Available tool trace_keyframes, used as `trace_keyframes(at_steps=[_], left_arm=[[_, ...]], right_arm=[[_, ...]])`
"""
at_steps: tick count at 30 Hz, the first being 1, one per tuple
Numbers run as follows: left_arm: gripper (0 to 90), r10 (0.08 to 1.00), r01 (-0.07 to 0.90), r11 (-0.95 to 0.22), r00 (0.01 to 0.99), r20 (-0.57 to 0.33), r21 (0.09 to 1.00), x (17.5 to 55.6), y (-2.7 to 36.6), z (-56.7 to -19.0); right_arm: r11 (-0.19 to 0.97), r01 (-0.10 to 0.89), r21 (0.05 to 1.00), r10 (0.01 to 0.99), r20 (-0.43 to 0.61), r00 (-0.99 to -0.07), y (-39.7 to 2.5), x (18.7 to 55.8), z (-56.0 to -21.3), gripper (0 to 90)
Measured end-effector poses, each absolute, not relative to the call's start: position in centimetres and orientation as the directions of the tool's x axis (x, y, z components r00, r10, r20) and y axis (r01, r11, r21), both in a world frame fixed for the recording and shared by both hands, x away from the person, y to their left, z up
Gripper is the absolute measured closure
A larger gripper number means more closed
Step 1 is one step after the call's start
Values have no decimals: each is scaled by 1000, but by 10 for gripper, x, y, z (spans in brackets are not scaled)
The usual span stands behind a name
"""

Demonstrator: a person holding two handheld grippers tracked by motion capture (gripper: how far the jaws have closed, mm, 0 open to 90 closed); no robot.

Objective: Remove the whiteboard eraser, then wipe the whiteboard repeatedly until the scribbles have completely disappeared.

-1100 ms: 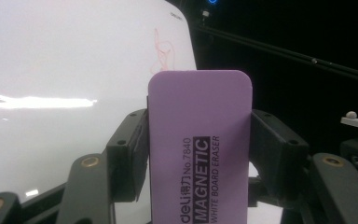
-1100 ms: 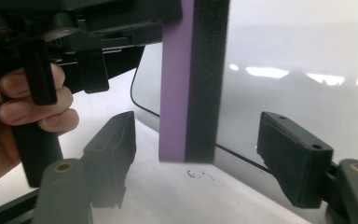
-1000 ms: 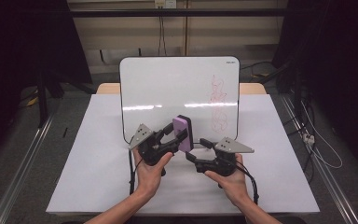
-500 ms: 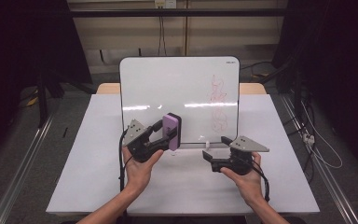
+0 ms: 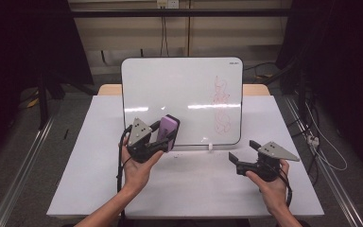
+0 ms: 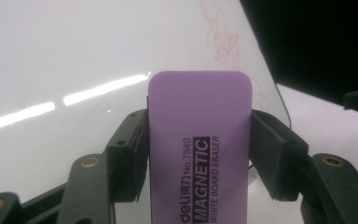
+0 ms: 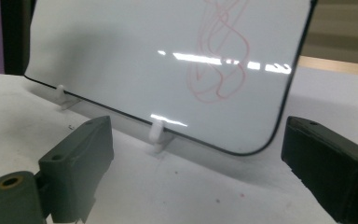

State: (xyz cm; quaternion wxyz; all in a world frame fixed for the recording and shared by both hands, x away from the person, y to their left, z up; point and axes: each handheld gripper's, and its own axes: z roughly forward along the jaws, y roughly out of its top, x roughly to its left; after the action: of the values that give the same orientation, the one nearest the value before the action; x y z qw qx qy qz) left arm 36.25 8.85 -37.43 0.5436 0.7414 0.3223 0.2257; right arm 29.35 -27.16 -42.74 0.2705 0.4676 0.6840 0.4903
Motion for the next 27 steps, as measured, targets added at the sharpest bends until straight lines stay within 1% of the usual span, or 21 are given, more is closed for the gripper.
trace_keyframes(at_steps=[2,5,8,10,11,13,15,16,22,24,27], left_arm=[[412,725,219,-236,688,22,947,364,87,-373],[412,722,223,-233,691,15,946,366,87,-370],[412,723,199,-261,689,54,945,367,84,-368],[412,707,185,-304,701,91,934,370,83,-366],[412,714,185,-318,692,106,930,370,82,-365],[412,711,184,-327,694,112,927,371,80,-363],[412,716,167,-355,682,152,920,372,77,-360],[412,711,170,-355,687,148,919,373,75,-359],[412,691,147,-430,688,220,890,383,59,-356],[413,687,132,-457,680,256,879,387,52,-355],[412,674,126,-490,682,284,862,394,41,-351]], right_arm=[[83,374,924,909,84,-409,-276,292,-427,92],[78,373,925,914,83,-397,-281,290,-427,91],[69,376,924,918,88,-386,-283,290,-427,91],[69,378,923,918,89,-386,-284,290,-428,91],[68,383,921,918,93,-386,-283,290,-429,90],[75,379,923,916,86,-391,-283,289,-430,91],[79,383,920,916,84,-392,-284,288,-430,89],[83,382,920,917,80,-392,-285,288,-429,88],[74,395,916,921,88,-378,-289,288,-431,87],[76,397,914,919,90,-383,-288,289,-432,87],[86,392,916,916,82,-393,-286,289,-433,87]])
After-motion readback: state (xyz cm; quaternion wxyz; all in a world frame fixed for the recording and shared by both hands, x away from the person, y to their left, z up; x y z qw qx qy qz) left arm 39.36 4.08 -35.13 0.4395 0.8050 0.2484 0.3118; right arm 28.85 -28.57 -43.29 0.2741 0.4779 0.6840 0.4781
